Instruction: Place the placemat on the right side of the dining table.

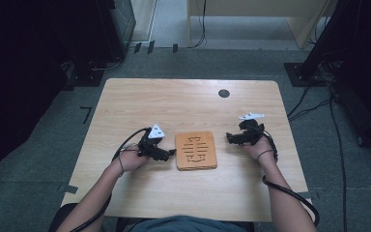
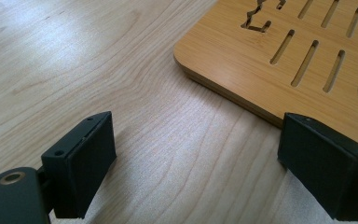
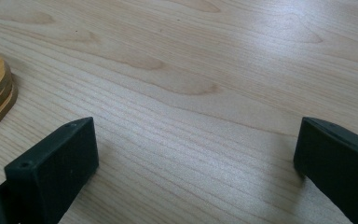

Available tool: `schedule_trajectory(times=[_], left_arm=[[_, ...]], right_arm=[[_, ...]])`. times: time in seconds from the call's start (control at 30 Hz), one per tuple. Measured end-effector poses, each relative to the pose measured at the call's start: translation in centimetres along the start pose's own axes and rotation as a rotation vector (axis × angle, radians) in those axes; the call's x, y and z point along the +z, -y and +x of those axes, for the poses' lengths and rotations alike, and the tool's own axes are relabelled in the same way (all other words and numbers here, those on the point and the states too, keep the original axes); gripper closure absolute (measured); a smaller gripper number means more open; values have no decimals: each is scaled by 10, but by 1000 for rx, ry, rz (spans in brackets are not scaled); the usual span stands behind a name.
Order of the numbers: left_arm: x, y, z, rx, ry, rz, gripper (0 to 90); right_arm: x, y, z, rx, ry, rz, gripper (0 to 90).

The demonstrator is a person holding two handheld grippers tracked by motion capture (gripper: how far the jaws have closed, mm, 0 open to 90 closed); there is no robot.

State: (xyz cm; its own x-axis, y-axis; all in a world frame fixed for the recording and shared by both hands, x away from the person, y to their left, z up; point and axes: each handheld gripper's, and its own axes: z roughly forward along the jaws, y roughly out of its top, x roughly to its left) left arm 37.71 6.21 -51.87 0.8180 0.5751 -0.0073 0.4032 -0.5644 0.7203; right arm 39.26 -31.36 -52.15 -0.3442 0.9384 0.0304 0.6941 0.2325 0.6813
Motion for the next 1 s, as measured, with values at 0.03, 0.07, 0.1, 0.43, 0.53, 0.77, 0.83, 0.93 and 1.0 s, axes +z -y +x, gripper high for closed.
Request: schedule_trajectory(times=[0.03, 0.07, 0.1, 0.43, 0.53, 0.77, 0.83, 0.93, 1.0], left_arm=[[0, 0, 0, 0, 0, 0, 102], [0, 0, 0, 0, 0, 0, 102], [0, 0, 0, 0, 0, 0, 102], [0, 0, 0, 1, 0, 1, 102], [0, 0, 0, 0, 0, 0, 102], [0, 0, 0, 0, 0, 1, 102], [0, 0, 0, 0, 0, 0, 102], [0, 0, 0, 0, 0, 0, 102], [0, 0, 0, 0, 0, 0, 102]], right_arm=[[0, 0, 0, 1, 0, 0, 0], [0, 0, 0, 1, 0, -1, 0], [0, 0, 0, 1, 0, -2, 0], [1, 0, 2, 18, 14, -11, 0], [1, -1, 2, 17, 16, -6, 0], [2, -3, 2, 11, 12, 5, 0], [3, -4, 2, 6, 7, 7, 0], [3, -6, 2, -5, -3, 24, 0], [3, -8, 3, 3, 2, 45, 0]])
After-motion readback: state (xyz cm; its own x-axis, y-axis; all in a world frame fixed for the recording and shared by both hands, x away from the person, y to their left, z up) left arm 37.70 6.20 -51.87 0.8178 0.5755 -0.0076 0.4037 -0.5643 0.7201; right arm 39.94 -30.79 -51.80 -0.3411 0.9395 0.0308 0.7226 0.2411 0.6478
